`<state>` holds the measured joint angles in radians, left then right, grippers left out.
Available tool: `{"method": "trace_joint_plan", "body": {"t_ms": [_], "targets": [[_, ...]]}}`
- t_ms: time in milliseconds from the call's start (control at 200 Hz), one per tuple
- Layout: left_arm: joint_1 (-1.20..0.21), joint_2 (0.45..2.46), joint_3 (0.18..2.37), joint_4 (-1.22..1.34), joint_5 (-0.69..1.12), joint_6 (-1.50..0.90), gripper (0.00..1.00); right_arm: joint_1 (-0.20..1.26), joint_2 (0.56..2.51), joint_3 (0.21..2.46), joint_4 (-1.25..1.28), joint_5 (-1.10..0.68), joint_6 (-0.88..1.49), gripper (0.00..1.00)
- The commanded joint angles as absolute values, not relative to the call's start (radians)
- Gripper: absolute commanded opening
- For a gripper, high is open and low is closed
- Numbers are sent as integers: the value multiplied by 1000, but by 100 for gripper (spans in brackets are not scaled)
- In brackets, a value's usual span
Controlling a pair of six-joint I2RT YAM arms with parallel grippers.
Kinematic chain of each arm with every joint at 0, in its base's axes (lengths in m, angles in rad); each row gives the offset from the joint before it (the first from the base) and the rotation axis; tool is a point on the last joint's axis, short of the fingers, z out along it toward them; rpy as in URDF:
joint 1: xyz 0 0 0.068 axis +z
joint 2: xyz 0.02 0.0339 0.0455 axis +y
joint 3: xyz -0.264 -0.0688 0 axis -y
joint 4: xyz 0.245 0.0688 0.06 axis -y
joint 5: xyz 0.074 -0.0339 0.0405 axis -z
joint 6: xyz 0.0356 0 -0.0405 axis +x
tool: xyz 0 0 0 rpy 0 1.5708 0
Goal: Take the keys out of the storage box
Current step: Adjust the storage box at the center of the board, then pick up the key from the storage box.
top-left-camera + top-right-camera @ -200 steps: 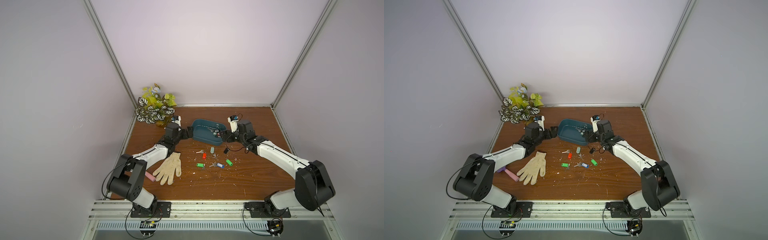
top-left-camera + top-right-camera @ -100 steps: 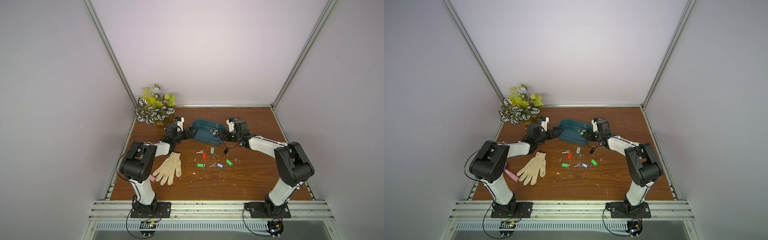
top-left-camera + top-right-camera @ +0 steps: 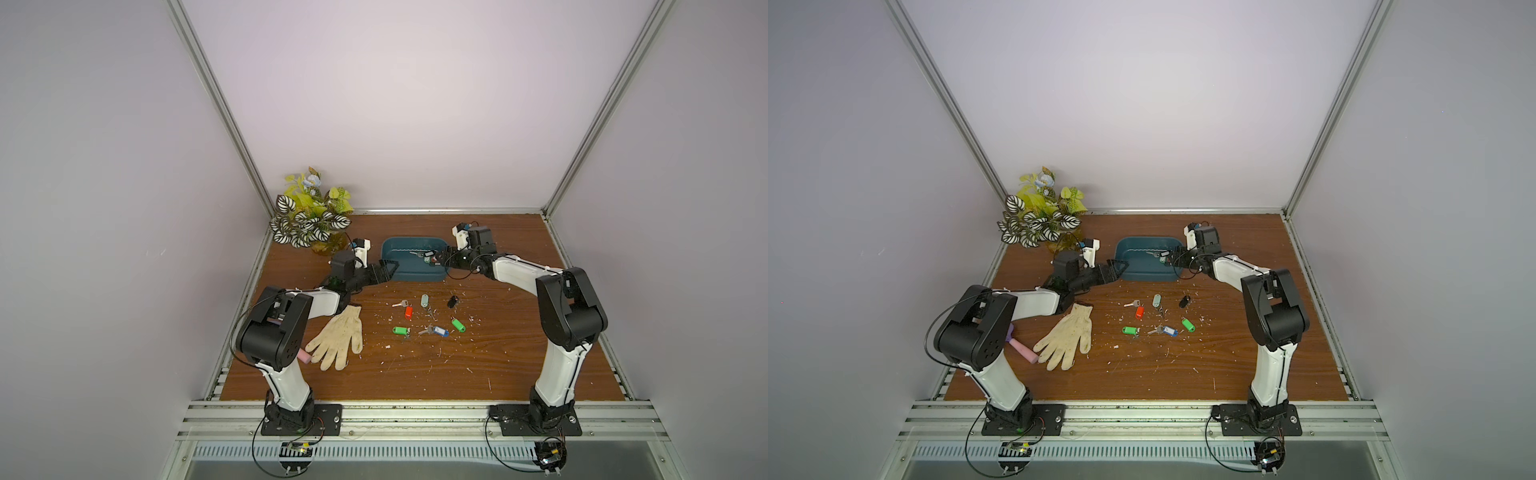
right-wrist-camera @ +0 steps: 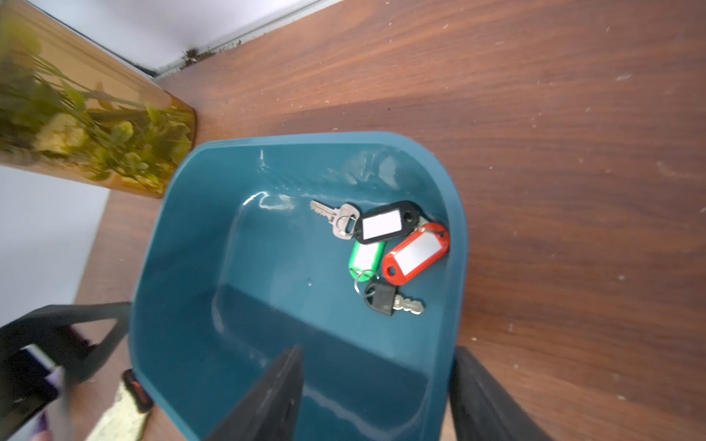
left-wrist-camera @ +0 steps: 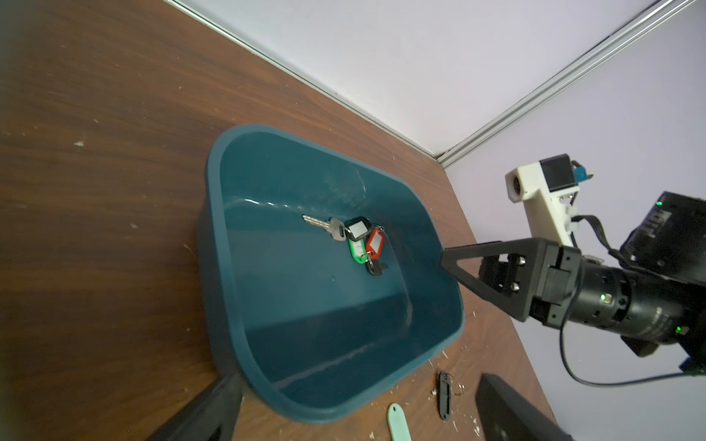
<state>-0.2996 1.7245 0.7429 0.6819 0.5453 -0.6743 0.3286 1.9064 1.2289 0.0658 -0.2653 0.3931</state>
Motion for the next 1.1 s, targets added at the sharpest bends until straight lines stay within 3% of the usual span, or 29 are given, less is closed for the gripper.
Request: {"method": "trace_joint_plan", "body": {"t_ms": [0, 220, 360, 701, 1091], "targets": [[-286, 1649, 723, 618, 522, -651, 100, 322, 1847, 1276, -28, -147, 295, 69], [-246, 1514, 735, 449, 373, -567, 100, 405, 1766, 1345, -84, -117, 124, 59], [-246, 1444, 735, 408, 281, -534, 100, 469, 1897, 1473, -189, -194, 43, 55], [-247, 1402, 735, 345, 216, -483, 100, 495, 2145, 1732, -344, -133, -20, 49], [-244, 1420, 753, 326, 187, -452, 100, 496, 2279, 1882, -409, -35, -45, 51]]}}
